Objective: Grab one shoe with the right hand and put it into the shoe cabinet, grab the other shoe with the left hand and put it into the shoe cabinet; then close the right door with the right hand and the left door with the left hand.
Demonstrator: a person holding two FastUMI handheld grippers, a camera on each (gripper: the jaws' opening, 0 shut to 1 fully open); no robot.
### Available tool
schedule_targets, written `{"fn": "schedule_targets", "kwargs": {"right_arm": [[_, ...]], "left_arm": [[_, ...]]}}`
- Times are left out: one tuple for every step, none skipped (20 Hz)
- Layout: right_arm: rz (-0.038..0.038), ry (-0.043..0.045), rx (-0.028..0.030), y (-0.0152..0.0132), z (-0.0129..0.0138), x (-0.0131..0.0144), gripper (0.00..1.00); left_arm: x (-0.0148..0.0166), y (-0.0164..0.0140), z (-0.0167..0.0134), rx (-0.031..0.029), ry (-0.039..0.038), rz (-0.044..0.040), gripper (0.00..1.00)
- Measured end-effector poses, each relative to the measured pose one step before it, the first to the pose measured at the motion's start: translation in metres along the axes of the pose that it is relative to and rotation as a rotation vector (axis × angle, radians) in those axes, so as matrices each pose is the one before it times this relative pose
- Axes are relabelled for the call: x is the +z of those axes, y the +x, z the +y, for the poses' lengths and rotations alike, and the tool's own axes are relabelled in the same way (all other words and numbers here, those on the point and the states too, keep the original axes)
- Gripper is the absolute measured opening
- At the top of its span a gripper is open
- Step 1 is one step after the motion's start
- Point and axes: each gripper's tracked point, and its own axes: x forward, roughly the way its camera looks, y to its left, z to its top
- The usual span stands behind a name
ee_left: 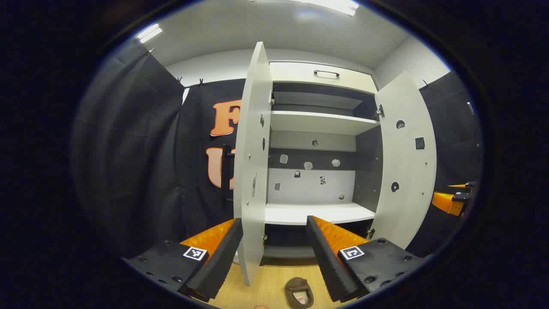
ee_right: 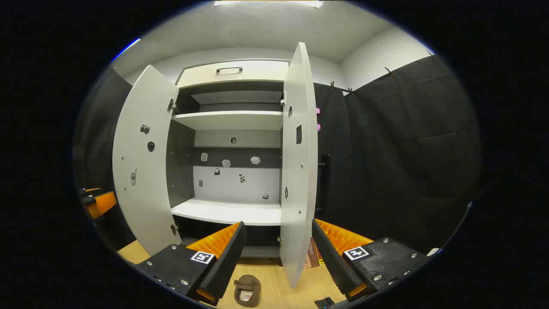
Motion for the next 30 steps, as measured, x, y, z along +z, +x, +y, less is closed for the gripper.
{"fn": "schedule_targets", "kwargs": {"right_arm": [[0.00253, 0.0011, -0.00388, 0.00117, -0.00095, -0.00237, 0.94], [0.00791, 0.00186, 0.00061, 0.00049, -0.00019, -0.0024, 0.94], [0.00592, 0.00147, 0.00451, -0.00047, 0.00012, -0.00152, 0.94], [-0.00045, -0.00062, -0.00326, -0.00018, -0.00215, 0.00065, 0.94], [-0.0053, -0.0039, -0.00587, 0.0001, -0.00231, 0.00122, 0.94], [-0.00309, -0.00328, -0.00771, 0.00057, -0.00275, 0.00079, 0.94], [0.00057, -0.00015, -0.00196, 0.00026, -0.001, 0.0, 0.94], [0.00167, 0.00284, 0.00099, -0.00048, -0.00014, 0.00002, 0.94], [0.00134, 0.00265, 0.00026, 0.0003, -0.00026, -0.00016, 0.94], [0.00156, 0.00041, -0.00228, 0.0013, 0.00024, -0.00054, 0.94], [-0.00027, -0.001, -0.00307, -0.00017, -0.0004, -0.00054, 0.94], [0.00093, -0.00084, -0.0023, -0.00058, -0.00094, -0.00014, 0.94], [0.00169, -0.00046, 0.00043, -0.00037, 0.00104, -0.0009, 0.94], [0.00164, -0.00093, 0.00241, -0.00026, 0.00161, -0.00052, 0.94], [0.00256, -0.0025, 0.00126, 0.0009, 0.00185, -0.00106, 0.94], [0.00499, -0.00227, 0.00139, -0.00029, 0.00132, -0.00253, 0.94], [0.00389, -0.00051, 0.0022, 0.00012, 0.00151, -0.00172, 0.94], [0.00439, 0.00028, 0.0028, -0.00025, 0.00104, -0.00211, 0.94], [0.00503, -0.00133, 0.00184, 0.00136, 0.00166, -0.00345, 0.94], [0.00692, -0.00634, -0.00518, 0.00261, 0.00025, -0.00566, 0.94], [0.01281, -0.00948, -0.00699, 0.00336, -0.00039, -0.00882, 0.94], [0.01803, -0.00727, -0.00606, 0.00315, 0.00024, -0.0102, 0.94], [0.02048, -0.00248, -0.00296, 0.00428, 0.00194, -0.01235, 0.94], [0.02388, -0.00573, -0.00168, 0.00509, 0.00256, -0.01381, 0.94], [0.02613, -0.00915, -0.00025, 0.00544, 0.00314, -0.01611, 0.94], [0.03524, -0.00554, 0.00695, 0.00794, 0.00736, -0.02061, 0.94], [0.04202, 0.0055, 0.01294, 0.00597, 0.00904, -0.02026, 0.94], [0.03768, 0.01292, 0.01921, 0.00831, 0.00719, -0.01886, 0.94], [0.03838, 0.01345, 0.01488, 0.00698, 0.00726, -0.01954, 0.94], [0.01867, 0.00692, 0.01614, 0.00832, 0.00615, -0.0168, 0.94]], "left_arm": [[-0.00453, 0.00041, -0.00197, -0.00301, 0.00364, 0.00899, 0.94], [-0.00208, -0.00069, 0.00028, 0.00913, 0.00666, 0.00904, 0.94], [-0.00033, 0.00056, 0.00192, 0.01313, 0.00508, 0.00099, 0.94], [0.00232, 0.0017, -0.00105, 0.00014, 0.00082, -0.00568, 0.97], [0.002, 0.00096, -0.00363, -0.00702, -0.00445, -0.00463, 0.97], [0.00075, 0.00102, -0.00273, -0.00583, -0.00811, -0.00021, 0.94], [-0.0006, -0.00005, -0.00214, -0.0057, -0.00678, 0.00157, 0.94], [0.00019, 0.00112, -0.00129, -0.00574, -0.00262, 0.00088, 0.94], [-0.00079, -0.00005, -0.00118, -0.00481, 0.00388, 0.00187, 0.94], [-0.00045, 0.00087, -0.00027, -0.00087, 0.0088, -0.00007, 0.94], [-0.00045, 0.00033, 0.00088, 0.00112, 0.00916, 0.00016, 0.94], [0.00005, -0.00018, -0.00001, -0.00025, 0.00473, 0.00012, 0.97], [-0.00003, -0.00042, -0.00101, -0.00512, -0.00154, -0.00138, 0.97], [0.00071, -0.00048, -0.00049, -0.00523, -0.00435, -0.00158, 0.94], [-0.00058, -0.00028, 0.00065, 0.00039, -0.00309, -0.00106, 0.94], [-0.00134, -0.00097, 0.00097, 0.00158, -0.00007, 0.00331, 0.96], [-0.00095, 0.00043, 0.00163, 0.00065, 0.0005, 0.0032, 0.96], [-0.00084, 0.00068, 0.00104, -0.00021, -0.00026, 0.00363, 0.96], [-0.0012, -0.0004, 0.00071, -0.00057, -0.0014, 0.00461, 0.96], [-0.00116, -0.00026, 0.00112, 0.00139, -0.00166, 0.00316, 0.96], [-0.00184, 0.00032, 0.00049, 0.00099, -0.00206, 0.00415, 0.96], [-0.0009, -0.00076, 0.00093, 0.00178, -0.00194, 0.00274, 0.96], [-0.00107, -0.0007, 0.00157, 0.00191, -0.00133, 0.00201, 0.94], [0.00016, -0.00101, 0.001, 0.00289, 0.0004, 0.00118, 0.97], [-0.00077, -0.00021, 0.0014, 0.00216, 0.00148, -0.00004, 0.97], [0.00084, -0.0009, 0.00155, 0.00099, 0.00049, -0.00156, 0.97], [0.00028, -0.00165, 0.00285, 0.00294, -0.00025, -0.0014, 0.97], [0.00115, -0.00186, 0.00171, 0.00266, -0.00059, -0.0011, 0.94], [0.00033, -0.00119, 0.00186, 0.00356, 0.00067, 0.00015, 0.97], [0.00022, -0.00166, 0.00219, 0.00458, 0.00179, 0.00051, 0.94]]}}
